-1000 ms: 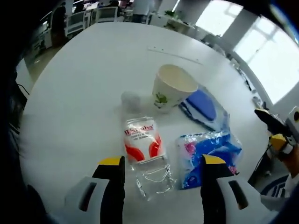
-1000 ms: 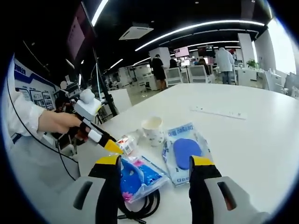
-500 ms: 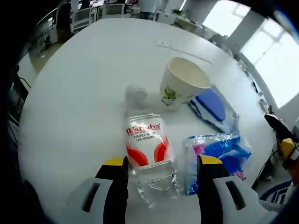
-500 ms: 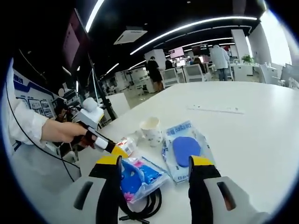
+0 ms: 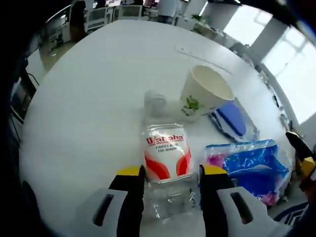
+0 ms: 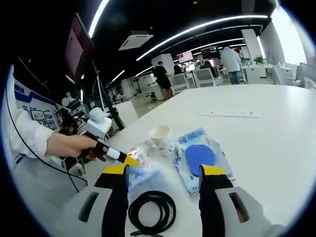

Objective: Arrange the tabletop items into an orderly group along one side of the table until the central work area is clear of visible clutter.

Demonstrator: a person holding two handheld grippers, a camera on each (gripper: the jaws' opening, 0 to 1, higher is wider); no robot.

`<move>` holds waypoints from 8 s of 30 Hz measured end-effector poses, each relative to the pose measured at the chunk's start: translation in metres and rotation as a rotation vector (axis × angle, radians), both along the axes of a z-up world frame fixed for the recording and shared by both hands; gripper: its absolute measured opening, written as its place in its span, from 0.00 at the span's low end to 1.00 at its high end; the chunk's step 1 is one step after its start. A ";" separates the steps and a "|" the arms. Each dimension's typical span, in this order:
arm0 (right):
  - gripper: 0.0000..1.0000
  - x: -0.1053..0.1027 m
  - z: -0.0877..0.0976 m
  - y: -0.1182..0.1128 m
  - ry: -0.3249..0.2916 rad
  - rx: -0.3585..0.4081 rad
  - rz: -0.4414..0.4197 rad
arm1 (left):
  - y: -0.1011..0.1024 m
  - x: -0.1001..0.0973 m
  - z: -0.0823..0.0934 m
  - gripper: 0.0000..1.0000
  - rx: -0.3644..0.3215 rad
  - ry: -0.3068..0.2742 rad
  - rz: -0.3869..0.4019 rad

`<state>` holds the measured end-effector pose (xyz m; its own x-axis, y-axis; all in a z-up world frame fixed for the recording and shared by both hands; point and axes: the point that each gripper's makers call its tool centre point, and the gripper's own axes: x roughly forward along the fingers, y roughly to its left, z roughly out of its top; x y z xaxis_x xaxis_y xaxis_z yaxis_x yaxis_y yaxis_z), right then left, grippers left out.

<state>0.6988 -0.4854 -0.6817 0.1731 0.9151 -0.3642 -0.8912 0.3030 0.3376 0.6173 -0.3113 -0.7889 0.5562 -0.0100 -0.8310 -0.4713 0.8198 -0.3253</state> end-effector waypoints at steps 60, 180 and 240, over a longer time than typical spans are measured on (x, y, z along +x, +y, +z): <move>0.57 -0.054 -0.033 0.125 0.665 -0.025 0.011 | 0.012 -0.010 0.017 0.29 -0.079 -0.129 0.070; 0.17 -0.014 0.112 0.254 -0.075 0.235 0.037 | 0.069 0.046 0.120 0.30 0.501 -0.376 -0.133; 0.18 0.014 0.053 0.257 -0.238 0.136 0.231 | 0.074 0.088 0.059 0.31 0.434 -0.313 -0.173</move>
